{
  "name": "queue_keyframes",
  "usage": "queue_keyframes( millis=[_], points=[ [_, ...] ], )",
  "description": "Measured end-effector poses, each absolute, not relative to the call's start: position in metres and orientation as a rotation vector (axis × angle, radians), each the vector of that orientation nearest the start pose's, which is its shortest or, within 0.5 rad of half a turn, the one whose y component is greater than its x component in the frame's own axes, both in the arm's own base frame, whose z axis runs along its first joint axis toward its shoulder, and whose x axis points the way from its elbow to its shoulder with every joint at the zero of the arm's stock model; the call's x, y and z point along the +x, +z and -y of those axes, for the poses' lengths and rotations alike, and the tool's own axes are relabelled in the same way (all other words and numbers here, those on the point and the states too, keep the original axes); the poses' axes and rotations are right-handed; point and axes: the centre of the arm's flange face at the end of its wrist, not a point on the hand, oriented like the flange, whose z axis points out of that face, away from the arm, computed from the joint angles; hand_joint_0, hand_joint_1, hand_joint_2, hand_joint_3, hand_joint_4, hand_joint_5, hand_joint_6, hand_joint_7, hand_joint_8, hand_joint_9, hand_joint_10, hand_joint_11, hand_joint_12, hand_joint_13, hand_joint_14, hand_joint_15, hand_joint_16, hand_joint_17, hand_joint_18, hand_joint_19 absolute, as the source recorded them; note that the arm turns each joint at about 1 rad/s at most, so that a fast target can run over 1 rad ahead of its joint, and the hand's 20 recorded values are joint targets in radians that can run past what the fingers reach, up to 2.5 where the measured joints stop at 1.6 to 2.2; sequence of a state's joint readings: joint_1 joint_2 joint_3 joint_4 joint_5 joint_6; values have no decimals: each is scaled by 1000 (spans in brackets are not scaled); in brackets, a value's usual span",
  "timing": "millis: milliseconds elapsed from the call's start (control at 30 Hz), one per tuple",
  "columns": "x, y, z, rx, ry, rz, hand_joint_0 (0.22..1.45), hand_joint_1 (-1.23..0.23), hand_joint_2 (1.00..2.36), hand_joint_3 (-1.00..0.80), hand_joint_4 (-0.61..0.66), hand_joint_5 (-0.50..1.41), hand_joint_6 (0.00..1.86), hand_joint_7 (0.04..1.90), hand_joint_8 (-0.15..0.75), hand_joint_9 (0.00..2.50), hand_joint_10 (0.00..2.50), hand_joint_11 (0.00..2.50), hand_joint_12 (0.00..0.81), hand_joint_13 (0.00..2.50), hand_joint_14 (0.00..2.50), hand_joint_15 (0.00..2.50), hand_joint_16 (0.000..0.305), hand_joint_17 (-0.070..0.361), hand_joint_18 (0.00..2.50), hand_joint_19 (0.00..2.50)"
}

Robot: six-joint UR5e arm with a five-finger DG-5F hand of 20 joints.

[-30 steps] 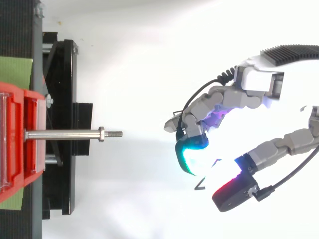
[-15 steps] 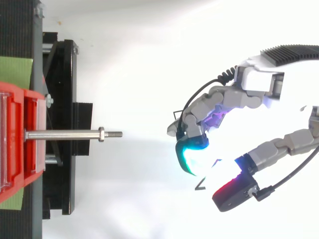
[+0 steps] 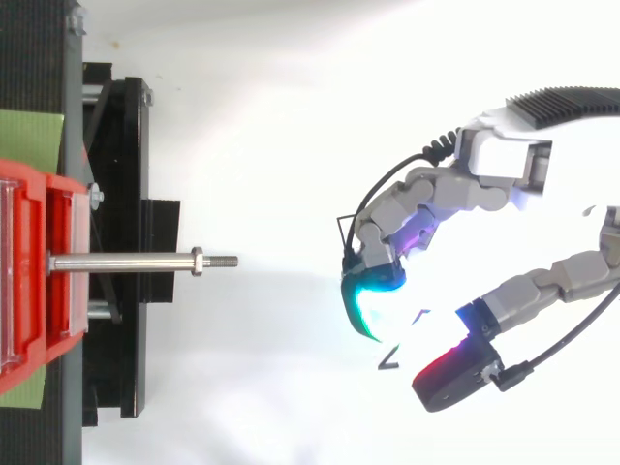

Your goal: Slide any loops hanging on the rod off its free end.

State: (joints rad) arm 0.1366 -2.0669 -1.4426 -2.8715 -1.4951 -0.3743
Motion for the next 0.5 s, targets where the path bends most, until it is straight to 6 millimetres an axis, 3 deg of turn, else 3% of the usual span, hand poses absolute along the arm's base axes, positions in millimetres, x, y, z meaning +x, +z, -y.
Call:
queue_keyframes(
  millis=[200, 500],
  points=[
    [670, 286, 50, 940, 932, -1485, 595, -716, 1021, -163, -3, -166, 892, 1166, 329, 716, 5, 154, 337, 922, 6, 166, 52, 117, 1006, 365],
    [670, 287, 50, 940, 931, -1484, 597, -715, 1020, -179, 2, -167, 891, 1154, 327, 732, 5, 157, 336, 924, 6, 172, 52, 117, 1006, 380]
  ],
)
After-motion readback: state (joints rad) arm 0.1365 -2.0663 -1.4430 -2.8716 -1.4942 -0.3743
